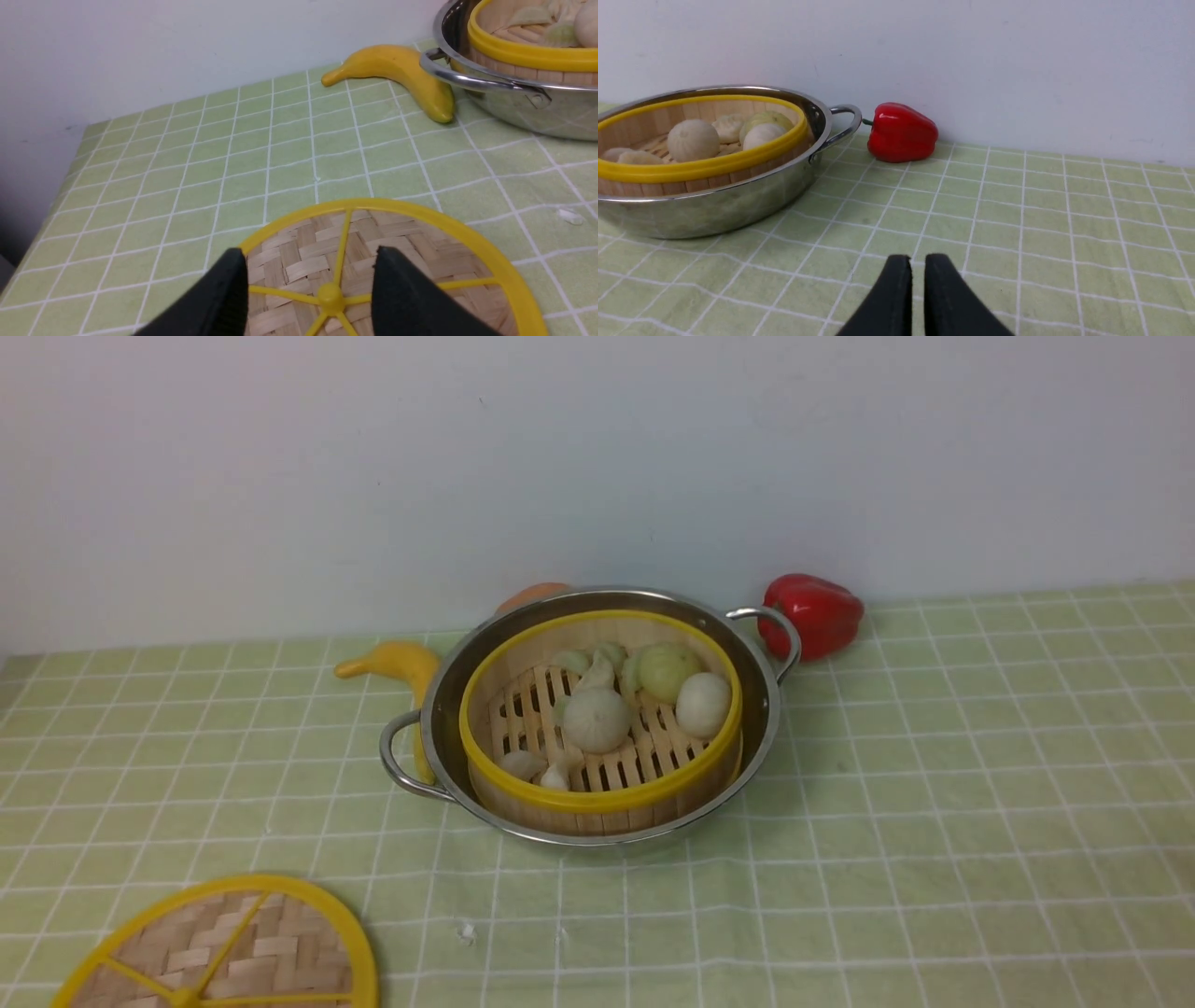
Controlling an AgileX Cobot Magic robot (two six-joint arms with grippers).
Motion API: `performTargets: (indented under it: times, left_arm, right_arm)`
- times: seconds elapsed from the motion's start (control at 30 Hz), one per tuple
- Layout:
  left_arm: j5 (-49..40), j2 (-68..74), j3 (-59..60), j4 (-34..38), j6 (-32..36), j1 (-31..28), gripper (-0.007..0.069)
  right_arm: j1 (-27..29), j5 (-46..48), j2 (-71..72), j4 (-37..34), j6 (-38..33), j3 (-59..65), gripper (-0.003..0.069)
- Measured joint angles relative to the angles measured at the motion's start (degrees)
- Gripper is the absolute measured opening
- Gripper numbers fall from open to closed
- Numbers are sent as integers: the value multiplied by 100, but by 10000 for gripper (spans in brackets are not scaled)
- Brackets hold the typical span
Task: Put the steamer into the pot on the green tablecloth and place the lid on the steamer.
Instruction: 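Grasp the bamboo steamer lid lying on the table by its centre knob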
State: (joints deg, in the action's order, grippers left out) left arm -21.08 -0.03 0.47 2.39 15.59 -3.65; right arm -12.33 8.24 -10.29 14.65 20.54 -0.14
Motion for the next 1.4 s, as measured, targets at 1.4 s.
performTargets:
  times: [1.4]
  left_arm:
    - [0, 0, 0, 0, -5, 0, 344]
  right_arm:
    - [219, 1145, 1004, -418, -8, 66, 170]
